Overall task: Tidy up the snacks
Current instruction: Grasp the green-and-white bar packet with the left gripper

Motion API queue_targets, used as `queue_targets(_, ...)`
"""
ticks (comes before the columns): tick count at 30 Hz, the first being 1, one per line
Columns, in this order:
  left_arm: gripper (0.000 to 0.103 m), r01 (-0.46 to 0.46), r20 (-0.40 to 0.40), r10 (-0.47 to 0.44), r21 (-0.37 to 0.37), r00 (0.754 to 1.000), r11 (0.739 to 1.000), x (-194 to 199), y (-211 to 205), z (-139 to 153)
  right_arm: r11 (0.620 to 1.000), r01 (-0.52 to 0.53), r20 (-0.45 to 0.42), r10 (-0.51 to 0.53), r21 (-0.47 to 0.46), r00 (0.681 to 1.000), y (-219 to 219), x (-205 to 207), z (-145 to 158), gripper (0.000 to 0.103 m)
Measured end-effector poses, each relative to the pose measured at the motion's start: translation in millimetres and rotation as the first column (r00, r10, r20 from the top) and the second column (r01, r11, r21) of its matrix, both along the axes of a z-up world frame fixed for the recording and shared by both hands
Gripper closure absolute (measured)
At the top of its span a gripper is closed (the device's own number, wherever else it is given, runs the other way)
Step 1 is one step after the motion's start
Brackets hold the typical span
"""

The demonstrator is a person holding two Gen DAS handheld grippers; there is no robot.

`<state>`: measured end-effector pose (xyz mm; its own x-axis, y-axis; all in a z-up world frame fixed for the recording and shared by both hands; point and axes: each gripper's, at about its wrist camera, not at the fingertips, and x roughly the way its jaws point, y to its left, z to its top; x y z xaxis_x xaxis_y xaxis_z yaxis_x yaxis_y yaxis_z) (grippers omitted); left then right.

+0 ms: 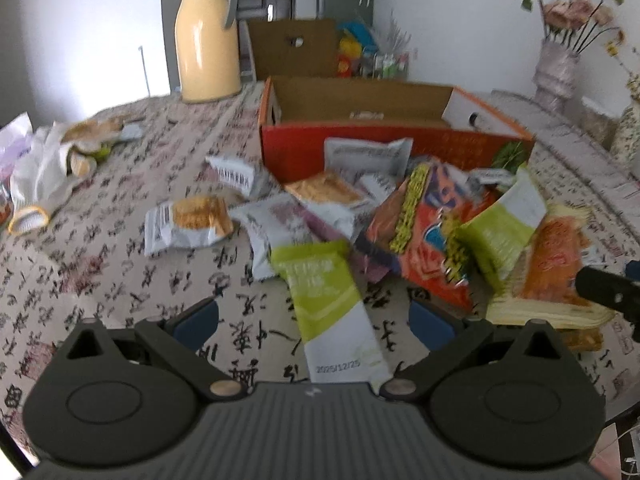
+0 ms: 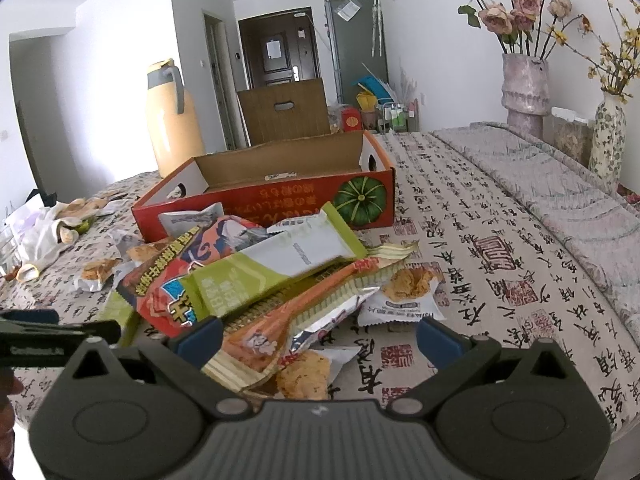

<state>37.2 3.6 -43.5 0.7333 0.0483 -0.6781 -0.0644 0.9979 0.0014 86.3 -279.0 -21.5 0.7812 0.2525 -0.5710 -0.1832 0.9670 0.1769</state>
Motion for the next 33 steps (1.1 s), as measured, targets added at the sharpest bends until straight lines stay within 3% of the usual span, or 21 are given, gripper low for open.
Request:
queue_targets(3, 0.002, -0.010, -0.028, 0.011, 0.001, 1.000, 1.000, 5, 0, -5, 1.000, 0.001, -0.005, -0.001, 0.004, 1.000, -1, 2, -2, 0.000)
queue_targets(6, 0.015, -0.010, -0.053, 0.010, -0.006, 0.999, 1.000, 9, -2, -8, 1.000, 0.002, -0.011, -0.002, 0.006, 1.000, -2, 3, -4, 0.000)
queue_targets(9, 0.021, -0.011, -0.067, 0.010, -0.013, 0.998, 1.000, 10, -2, -11, 1.000, 0.003, -0.014, -0.003, 0.008, 1.000, -3, 4, -5, 0.000)
queue_targets(14, 0.039, -0.001, -0.081, 0.000, -0.009, 0.997, 1.000, 12, -7, -13, 1.000, 0.002, -0.018, -0.002, 0.009, 1.000, -2, 4, -7, 0.000)
queue_targets(16, 0.054, 0.005, -0.077, -0.006, -0.011, 0.997, 1.000, 11, -7, -12, 1.000, 0.003, -0.018, -0.002, 0.010, 1.000, -2, 4, -7, 0.000)
queue_targets(18, 0.062, 0.006, -0.074, -0.008, -0.020, 0.997, 1.000, 11, -7, -11, 1.000, 0.002, -0.018, -0.002, 0.010, 1.000, -2, 4, -7, 0.000)
queue_targets(33, 0.066, -0.005, 0.011, 0.006, -0.040, 1.000, 0.999, -5, 4, 13, 1.000, 0.006, 0.001, -0.006, 0.015, 1.000, -2, -3, -2, 0.000)
